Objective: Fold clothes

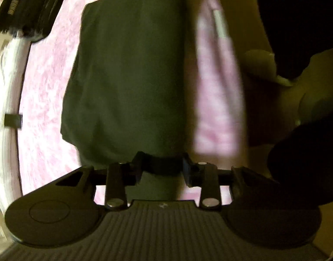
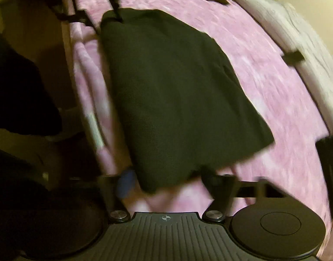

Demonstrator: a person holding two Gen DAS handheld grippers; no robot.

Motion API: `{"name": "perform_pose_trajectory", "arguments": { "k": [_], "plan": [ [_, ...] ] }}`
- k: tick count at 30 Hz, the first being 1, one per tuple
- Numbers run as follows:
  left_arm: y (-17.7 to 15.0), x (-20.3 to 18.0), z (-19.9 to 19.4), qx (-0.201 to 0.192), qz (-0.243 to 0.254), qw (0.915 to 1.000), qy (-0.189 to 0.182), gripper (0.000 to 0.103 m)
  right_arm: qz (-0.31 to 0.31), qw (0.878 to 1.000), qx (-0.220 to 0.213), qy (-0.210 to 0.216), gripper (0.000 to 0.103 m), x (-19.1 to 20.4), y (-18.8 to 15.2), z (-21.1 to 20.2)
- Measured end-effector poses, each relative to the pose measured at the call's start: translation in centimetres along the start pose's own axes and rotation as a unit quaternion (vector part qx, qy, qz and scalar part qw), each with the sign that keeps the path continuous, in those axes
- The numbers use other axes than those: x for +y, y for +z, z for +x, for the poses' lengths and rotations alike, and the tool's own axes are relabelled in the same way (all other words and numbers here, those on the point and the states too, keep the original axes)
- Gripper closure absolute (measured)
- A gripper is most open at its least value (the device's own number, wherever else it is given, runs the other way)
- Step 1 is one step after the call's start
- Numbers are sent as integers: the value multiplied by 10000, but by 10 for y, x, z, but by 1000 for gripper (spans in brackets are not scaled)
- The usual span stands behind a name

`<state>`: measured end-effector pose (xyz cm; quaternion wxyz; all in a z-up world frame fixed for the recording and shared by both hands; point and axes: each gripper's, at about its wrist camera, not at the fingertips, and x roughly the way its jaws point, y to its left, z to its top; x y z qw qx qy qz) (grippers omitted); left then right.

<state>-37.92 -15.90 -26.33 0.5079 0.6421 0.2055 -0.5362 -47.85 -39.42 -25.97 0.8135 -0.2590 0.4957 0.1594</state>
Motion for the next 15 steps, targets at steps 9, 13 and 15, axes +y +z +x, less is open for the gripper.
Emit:
{"name": "perform_pose_trajectory", "arguments": {
  "k": [9,13,15],
  "plan": [
    [-36,107,-38,-104,-3502,9361,-320,68,3276,9425,-640,164,26,-102,-15,-26],
    [-51,174,-7,-666,-4841,8706,-570,68,4586,8792,-1215,434,26,-149,-9,4],
    [-52,201,23,-884,-5148,8483,-868,67,4865,8620,-1354,444,26,-167,-7,22]
  ]
}}
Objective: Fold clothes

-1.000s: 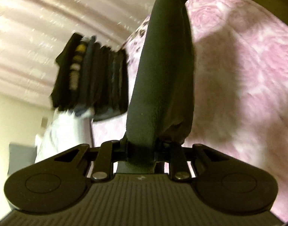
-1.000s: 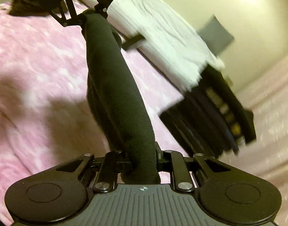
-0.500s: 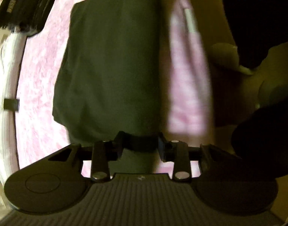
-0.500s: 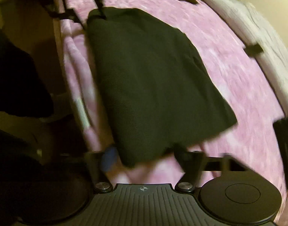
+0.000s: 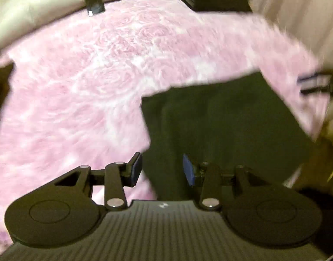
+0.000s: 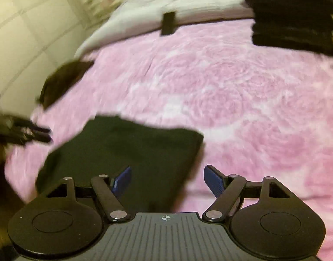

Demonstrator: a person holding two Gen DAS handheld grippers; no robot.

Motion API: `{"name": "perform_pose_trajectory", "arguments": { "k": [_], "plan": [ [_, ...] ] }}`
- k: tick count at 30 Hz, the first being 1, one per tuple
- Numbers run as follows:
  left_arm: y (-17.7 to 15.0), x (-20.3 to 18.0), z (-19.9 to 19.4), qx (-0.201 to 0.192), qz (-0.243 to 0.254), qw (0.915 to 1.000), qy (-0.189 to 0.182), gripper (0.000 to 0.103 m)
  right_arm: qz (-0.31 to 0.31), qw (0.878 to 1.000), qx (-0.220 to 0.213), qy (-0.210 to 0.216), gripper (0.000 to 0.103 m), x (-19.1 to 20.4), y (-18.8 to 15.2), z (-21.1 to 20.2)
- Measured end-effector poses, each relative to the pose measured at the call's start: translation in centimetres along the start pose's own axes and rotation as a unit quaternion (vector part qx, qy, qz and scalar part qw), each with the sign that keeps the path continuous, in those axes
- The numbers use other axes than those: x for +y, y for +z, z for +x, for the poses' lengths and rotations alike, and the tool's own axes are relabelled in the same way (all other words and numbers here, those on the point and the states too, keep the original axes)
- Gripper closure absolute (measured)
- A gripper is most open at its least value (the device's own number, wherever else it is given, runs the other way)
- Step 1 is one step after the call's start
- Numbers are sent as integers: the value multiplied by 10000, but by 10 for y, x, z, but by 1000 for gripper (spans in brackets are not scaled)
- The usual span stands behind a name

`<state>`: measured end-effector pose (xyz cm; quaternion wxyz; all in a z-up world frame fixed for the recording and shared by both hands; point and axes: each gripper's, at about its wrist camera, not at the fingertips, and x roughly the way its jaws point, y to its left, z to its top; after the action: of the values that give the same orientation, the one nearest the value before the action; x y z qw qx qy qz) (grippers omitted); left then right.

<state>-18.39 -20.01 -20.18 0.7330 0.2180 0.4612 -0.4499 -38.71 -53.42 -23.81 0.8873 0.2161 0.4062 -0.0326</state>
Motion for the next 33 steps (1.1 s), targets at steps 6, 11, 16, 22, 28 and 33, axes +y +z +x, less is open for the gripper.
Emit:
{"name": "perform_pose_trajectory", "arguments": {
  "k": [6,11,16,22,28,33],
  "plan": [
    [35,37,76,-34,-249,9983,-530,67,561,9981,-268,3,39,-30,15,36],
    [34,49,103,-142,-361,9962,-774,68,908,9950,-401,142,56,-41,8,47],
    [26,40,106,-219,-77,9978,-620,98,1019,9945,-236,98,98,-42,6,50],
    [29,34,65,-717,126,9956,-591,103,437,9971,-626,37,101,-16,27,4],
    [37,45,78,-925,30,9940,-586,103,437,9967,-669,-156,101,-40,18,47],
    [26,54,120,-731,121,9949,-688,102,483,9965,-677,-116,99,-57,-7,73]
  ]
}}
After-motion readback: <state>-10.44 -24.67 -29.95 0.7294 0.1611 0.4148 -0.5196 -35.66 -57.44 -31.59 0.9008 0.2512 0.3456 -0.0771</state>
